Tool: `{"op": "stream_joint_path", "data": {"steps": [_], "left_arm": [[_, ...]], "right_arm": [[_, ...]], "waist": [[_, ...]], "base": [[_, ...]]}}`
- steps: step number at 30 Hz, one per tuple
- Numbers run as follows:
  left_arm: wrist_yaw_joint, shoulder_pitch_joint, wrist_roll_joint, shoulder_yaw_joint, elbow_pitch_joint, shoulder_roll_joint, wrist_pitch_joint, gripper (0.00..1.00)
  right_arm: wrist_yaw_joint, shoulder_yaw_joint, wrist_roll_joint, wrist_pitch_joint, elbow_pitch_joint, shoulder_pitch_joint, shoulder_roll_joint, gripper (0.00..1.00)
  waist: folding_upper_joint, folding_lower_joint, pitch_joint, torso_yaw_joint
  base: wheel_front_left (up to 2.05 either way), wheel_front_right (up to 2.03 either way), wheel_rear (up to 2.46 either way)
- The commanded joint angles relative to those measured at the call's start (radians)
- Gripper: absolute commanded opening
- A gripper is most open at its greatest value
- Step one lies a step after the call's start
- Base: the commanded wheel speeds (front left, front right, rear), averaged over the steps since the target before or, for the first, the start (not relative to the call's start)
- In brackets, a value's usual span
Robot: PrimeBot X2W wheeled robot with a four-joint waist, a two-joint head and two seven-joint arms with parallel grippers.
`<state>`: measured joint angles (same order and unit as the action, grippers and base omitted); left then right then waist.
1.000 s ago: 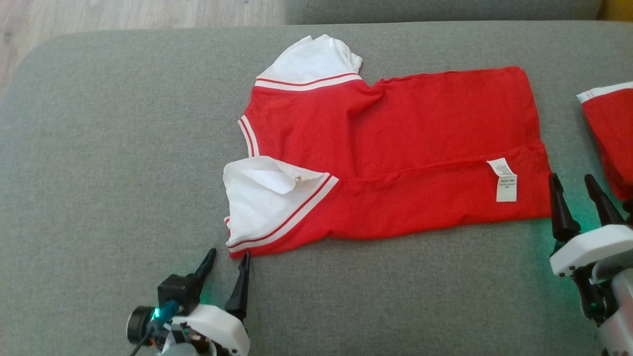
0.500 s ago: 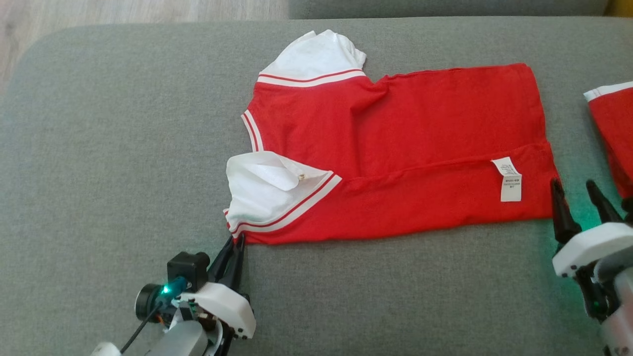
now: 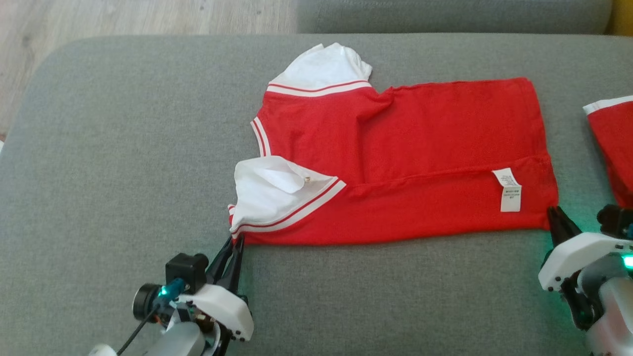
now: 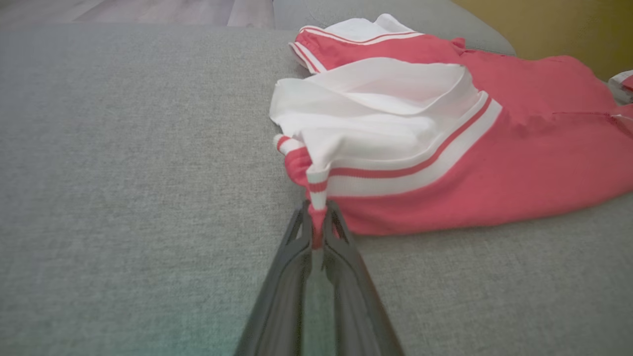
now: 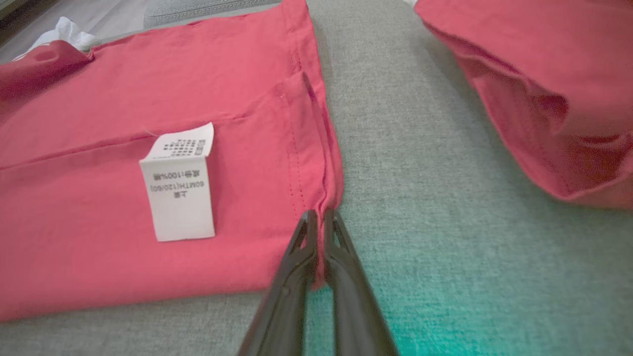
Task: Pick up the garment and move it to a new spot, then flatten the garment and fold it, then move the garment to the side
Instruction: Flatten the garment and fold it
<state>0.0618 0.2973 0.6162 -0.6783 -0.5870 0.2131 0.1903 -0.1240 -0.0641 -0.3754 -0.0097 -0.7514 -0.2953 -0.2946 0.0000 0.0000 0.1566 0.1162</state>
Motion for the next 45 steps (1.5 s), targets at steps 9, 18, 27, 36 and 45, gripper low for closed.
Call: {"op": "stream_joint_path", "data": {"steps": [9,18,27,36,45], "left_arm": [[0.032,-0.094,0.011,0.029,0.13,0.093,-0.013,0.0],[0.086,-0.239,0.015,0.004,0.303,0.164,-0.078,0.0],[0.106,-0.274,0.025,-0.016,0.387,0.184,-0.141,0.0],[0.102,-0.189,-0.007,-0.031,0.438,0.211,-0.204,1.0],[-0.025,0.213,-0.08,0.018,0.549,0.362,-0.398,1.0]], "right_arm": [[-0.007,0.007,-0.013,0.012,0.095,0.122,-0.045,0.0],[-0.007,0.099,-0.013,0.051,0.246,0.308,-0.056,0.0],[-0.007,0.162,0.016,0.102,0.362,0.372,-0.007,0.2],[-0.007,0.224,0.07,0.128,0.463,0.378,0.023,1.0],[-0.007,0.22,0.103,0.153,0.591,0.32,0.031,1.0]], "waist": [[0.0,0.0,-0.071,-0.01],[0.0,0.0,-0.106,-0.017],[0.0,0.0,-0.097,-0.03],[0.0,0.0,-0.047,-0.043],[0.0,0.0,0.084,-0.092]], "base": [[0.0,0.0,0.0],[0.0,0.0,0.0],[0.0,0.0,0.0],[0.0,0.0,0.0],[0.0,0.0,0.0]]}}
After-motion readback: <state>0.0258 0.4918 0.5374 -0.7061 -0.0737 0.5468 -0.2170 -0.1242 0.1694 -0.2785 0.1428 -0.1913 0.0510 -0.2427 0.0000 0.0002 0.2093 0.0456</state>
